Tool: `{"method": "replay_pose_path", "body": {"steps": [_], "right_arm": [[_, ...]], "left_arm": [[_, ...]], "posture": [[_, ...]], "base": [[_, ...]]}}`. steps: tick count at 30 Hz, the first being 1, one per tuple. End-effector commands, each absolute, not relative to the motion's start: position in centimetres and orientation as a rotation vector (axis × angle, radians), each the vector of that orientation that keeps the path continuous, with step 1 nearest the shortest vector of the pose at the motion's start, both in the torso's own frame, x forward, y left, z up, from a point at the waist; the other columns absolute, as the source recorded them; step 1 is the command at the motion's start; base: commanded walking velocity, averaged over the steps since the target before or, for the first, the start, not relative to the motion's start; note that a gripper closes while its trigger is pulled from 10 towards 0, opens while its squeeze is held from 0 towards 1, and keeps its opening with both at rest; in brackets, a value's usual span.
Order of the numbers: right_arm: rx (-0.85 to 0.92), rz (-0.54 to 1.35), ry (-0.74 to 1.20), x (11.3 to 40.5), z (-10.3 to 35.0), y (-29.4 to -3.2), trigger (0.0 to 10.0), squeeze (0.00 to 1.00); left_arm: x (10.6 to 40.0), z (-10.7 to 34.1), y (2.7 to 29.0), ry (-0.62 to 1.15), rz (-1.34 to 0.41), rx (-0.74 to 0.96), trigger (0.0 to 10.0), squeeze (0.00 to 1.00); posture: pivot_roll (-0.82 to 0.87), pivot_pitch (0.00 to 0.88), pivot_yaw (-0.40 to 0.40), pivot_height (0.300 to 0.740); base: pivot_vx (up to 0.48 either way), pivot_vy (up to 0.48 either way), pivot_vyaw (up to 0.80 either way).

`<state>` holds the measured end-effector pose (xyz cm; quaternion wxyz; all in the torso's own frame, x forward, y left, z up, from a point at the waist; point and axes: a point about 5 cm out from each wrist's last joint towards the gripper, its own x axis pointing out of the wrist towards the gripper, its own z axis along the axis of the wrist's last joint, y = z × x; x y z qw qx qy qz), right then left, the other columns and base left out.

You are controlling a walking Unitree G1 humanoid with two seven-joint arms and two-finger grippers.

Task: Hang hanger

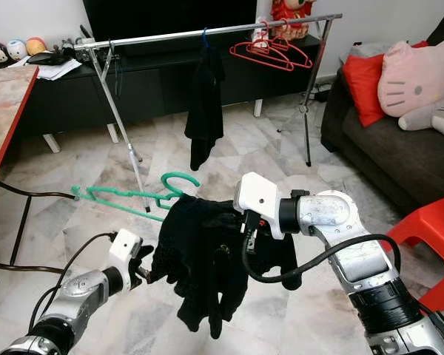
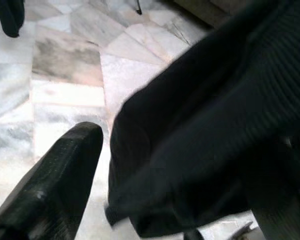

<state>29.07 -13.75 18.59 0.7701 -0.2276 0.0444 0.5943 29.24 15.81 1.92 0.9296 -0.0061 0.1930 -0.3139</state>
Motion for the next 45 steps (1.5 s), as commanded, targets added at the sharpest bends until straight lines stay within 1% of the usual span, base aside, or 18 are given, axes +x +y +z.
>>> {"method": "replay_pose_path", "body": {"steps": [1, 3, 4, 5, 7, 8, 9, 19, 27, 45], "right_arm": [[-0.501, 1.308, 0.061, 28.8, 19.4, -13.5, 10.0, 0.0], [-0.5, 1.308, 0.061, 28.8, 19.5, -13.6, 10.0, 0.0], [-0.501, 1.307, 0.062, 28.8, 19.5, -13.6, 10.0, 0.0], [-0.501, 1.307, 0.062, 28.8, 19.5, -13.6, 10.0, 0.0], [-0.502, 1.303, 0.064, 28.8, 19.5, -13.6, 10.0, 0.0], [-0.502, 1.303, 0.064, 28.8, 19.5, -13.6, 10.0, 0.0], [-0.502, 1.301, 0.065, 28.8, 19.5, -13.7, 10.0, 0.0], [-0.502, 1.282, 0.087, 29.0, 18.9, -13.8, 10.0, 0.0], [-0.496, 1.262, 0.079, 29.2, 19.1, -13.8, 10.0, 0.0], [-0.49, 1.229, 0.067, 29.6, 19.4, -14.0, 10.0, 0.0]], "left_arm": [[29.4, 2.0, 15.8, 0.378, -0.631, -0.014, 10.0, 0.46], [29.4, 2.0, 15.8, 0.374, -0.63, -0.016, 10.0, 0.46], [29.4, 2.0, 15.8, 0.373, -0.633, -0.021, 10.0, 0.0], [29.4, 2.0, 15.8, 0.373, -0.633, -0.021, 10.0, 0.0], [29.3, 1.9, 15.4, 0.374, -0.667, -0.038, 6.6, 0.0], [29.3, 1.9, 15.4, 0.374, -0.667, -0.038, 6.6, 0.0], [29.3, 1.9, 15.3, 0.375, -0.677, -0.042, 0.0, 0.0], [29.1, 1.8, 15.6, 0.374, -0.685, -0.053, 0.0, 0.0], [28.9, 1.7, 15.3, 0.382, -0.728, -0.083, 0.0, 0.0], [28.4, 1.2, 15.0, 0.402, -0.749, -0.099, 0.0, 0.0]], "posture": [[-0.17, 0.0, -0.017, 0.74], [-0.17, 0.0, -0.017, 0.74], [-0.17, 0.0, -0.02, 0.74], [-0.17, 0.0, -0.02, 0.74], [-0.17, 0.0, -0.02, 0.74], [-0.17, 0.0, -0.02, 0.74], [-0.17, 0.0, -0.021, 0.74], [-0.17, 0.0, -0.025, 0.74], [-0.18, 0.0, -0.025, 0.74], [-0.18, 0.0, -0.026, 0.74]], "base": [[0.0, 0.0, 0.0], [0.0, 0.0, 0.0], [0.0, 0.0, 0.0], [0.0, 0.0, 0.0], [0.0, 0.0, 0.0], [0.0, 0.0, 0.0], [0.0, 0.0, 0.0], [0.0, 0.0, 0.0], [0.0, 0.0, 0.0], [0.0, 0.0, 0.0]]}}
